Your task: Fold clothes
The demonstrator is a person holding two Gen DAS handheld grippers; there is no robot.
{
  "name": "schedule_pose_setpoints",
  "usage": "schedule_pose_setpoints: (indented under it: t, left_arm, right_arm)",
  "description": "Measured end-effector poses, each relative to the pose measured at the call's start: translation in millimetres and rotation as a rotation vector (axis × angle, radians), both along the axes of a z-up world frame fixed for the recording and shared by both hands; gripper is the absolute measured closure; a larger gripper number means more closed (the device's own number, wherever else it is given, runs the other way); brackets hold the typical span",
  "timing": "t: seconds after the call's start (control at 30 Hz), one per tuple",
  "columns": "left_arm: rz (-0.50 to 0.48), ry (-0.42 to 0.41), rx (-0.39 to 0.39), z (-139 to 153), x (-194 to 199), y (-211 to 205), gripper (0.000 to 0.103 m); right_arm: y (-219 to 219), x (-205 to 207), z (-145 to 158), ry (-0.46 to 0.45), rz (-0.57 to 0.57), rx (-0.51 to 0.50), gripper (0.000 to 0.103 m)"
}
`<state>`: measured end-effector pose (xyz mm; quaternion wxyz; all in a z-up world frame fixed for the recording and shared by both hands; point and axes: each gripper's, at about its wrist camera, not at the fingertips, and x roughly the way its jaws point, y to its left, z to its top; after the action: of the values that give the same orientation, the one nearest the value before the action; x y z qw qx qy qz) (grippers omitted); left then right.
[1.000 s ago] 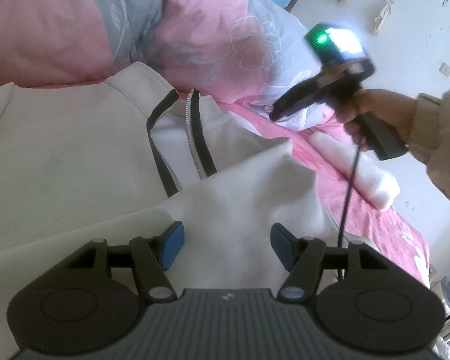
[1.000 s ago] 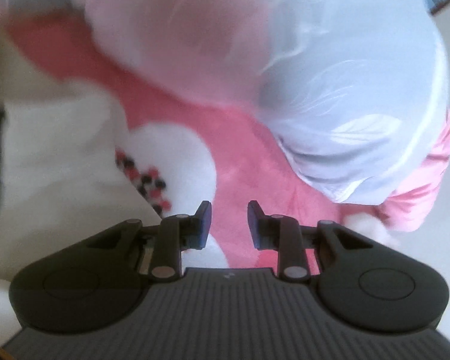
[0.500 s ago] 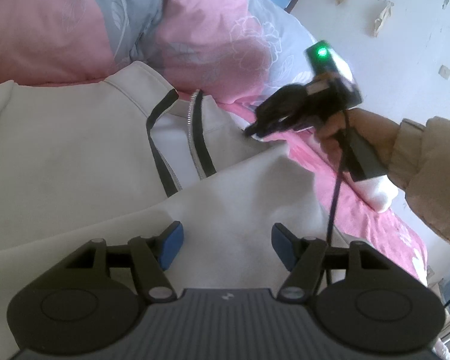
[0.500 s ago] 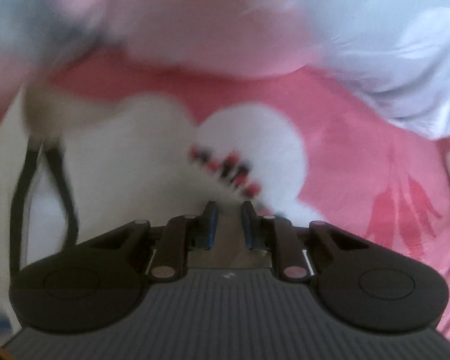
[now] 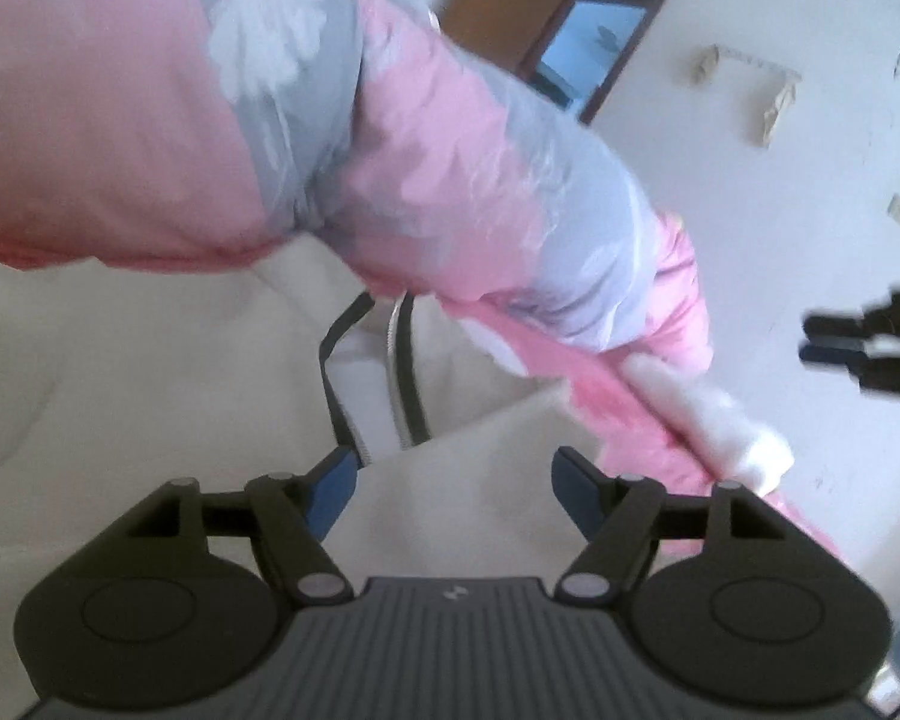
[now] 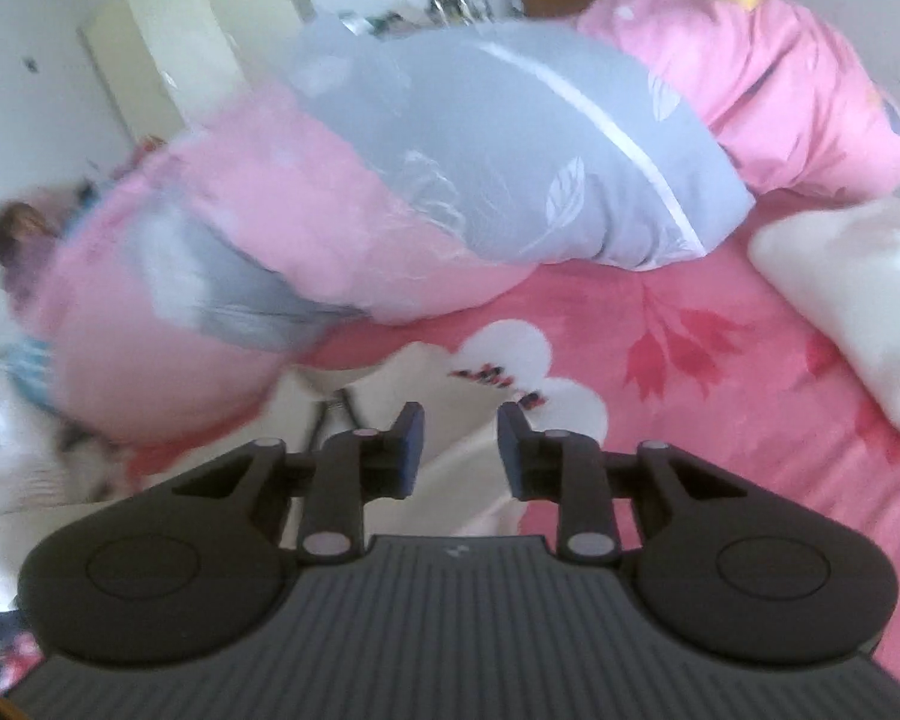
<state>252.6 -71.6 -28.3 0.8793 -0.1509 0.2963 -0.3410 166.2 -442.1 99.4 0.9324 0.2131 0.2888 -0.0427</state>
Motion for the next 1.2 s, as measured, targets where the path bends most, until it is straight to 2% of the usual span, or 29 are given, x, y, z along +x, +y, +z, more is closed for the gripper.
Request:
schedule_pose_setpoints:
  t: [0.1,0.2,0.33,0.43,0.6,0.7,0.87,1.07,1.2]
  left_arm:
    - [0.051,-0.014,0.035,15,-35,19,0.017]
    - [0.095,0.005,0.073,19,-66,41,0.015]
    - [0.2,0.038,0.121,18,-95,76,0.015]
    - [0.309,0.064,0.118,14,-108,109,0.015]
    - [0.468,0.111,0.116,1,-111,156,0.015]
    - [0.518,0.152,0.105,-11,-102,173,0.023]
    - [0.533,0.216,0.046,-31,-89,187,0.039]
    - [0.528,0.211,0.013,-42,-84,191,0.053]
    - [0.517,0.197,0.016,-48,-80,187,0.079]
  right_arm:
    - [12,-41,7,-0.036,0.03,0.058,0.069]
    - [29,-66,0,-0.051,0.08,0.152,0.068]
    - [69,-66,-32,-0.031,0.194,0.278,0.064]
    - [106,-64,-60,0.003,0.277,0.367,0.063]
    - [118,-62,-104,0.048,0.212,0.498,0.063]
    - [122,-61,-131,0.075,0.155,0.575,0.063]
    - [124,-59,-172,0.111,0.056,0.692,0.063]
    - [94,-45,-197,0.074,-0.072,0.76,0.064]
    - [91,-35,-209,0.047,-0.081,0.803,0.067]
